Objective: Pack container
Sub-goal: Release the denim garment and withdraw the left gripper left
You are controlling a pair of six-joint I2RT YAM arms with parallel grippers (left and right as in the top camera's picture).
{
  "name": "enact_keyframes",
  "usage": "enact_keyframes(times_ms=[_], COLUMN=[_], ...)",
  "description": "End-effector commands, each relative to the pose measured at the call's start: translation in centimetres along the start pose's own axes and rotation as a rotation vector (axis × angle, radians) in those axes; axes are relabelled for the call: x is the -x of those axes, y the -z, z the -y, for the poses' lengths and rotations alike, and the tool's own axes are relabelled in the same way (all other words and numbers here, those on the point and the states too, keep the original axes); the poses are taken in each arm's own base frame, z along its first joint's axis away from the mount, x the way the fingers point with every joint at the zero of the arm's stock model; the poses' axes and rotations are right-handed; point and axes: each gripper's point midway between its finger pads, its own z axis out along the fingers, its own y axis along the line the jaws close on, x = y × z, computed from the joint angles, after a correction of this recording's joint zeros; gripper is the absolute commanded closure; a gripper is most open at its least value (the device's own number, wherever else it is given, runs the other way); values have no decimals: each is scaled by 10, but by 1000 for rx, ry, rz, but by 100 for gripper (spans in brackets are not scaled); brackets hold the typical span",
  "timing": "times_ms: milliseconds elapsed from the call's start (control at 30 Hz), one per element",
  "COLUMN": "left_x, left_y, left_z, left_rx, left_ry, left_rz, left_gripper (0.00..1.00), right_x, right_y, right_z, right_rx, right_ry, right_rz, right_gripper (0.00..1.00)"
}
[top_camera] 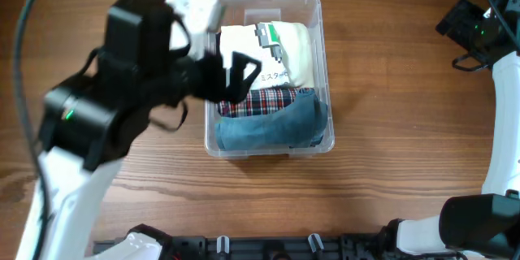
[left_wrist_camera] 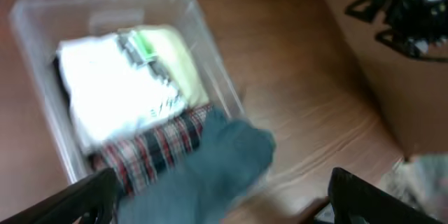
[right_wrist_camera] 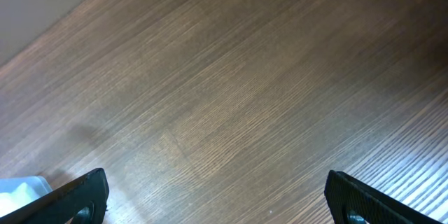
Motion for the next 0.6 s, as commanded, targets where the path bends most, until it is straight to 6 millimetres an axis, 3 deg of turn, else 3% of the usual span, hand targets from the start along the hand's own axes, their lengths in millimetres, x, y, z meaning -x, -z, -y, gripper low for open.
enact_keyframes(times_ms=[0,133,200,267,333,567], left_x=[-23,-60,-74,-84,-90,-117], left_y=[28,41,43,41,39,8], left_z=[-10,-14,-14,-15,-18,-9], left_rx=[79,125,144,178,221,310], left_ry=[218,305,333,364,381,397], left_rz=[-20,-131,-183,-224,-244,-376], left_gripper=[5,12,35,69,96,96], right_x=[0,0,0,0,0,0], right_y=[-5,-5,-5,-5,-5,-5], right_z=[5,5,5,5,5,5], right_rx=[-27,-27,-27,-27,-27,-27], right_ry=[6,6,6,6,6,6], right_rz=[-3,-2,-2,-2,-2,-3], right_gripper=[0,0,0,0,0,0])
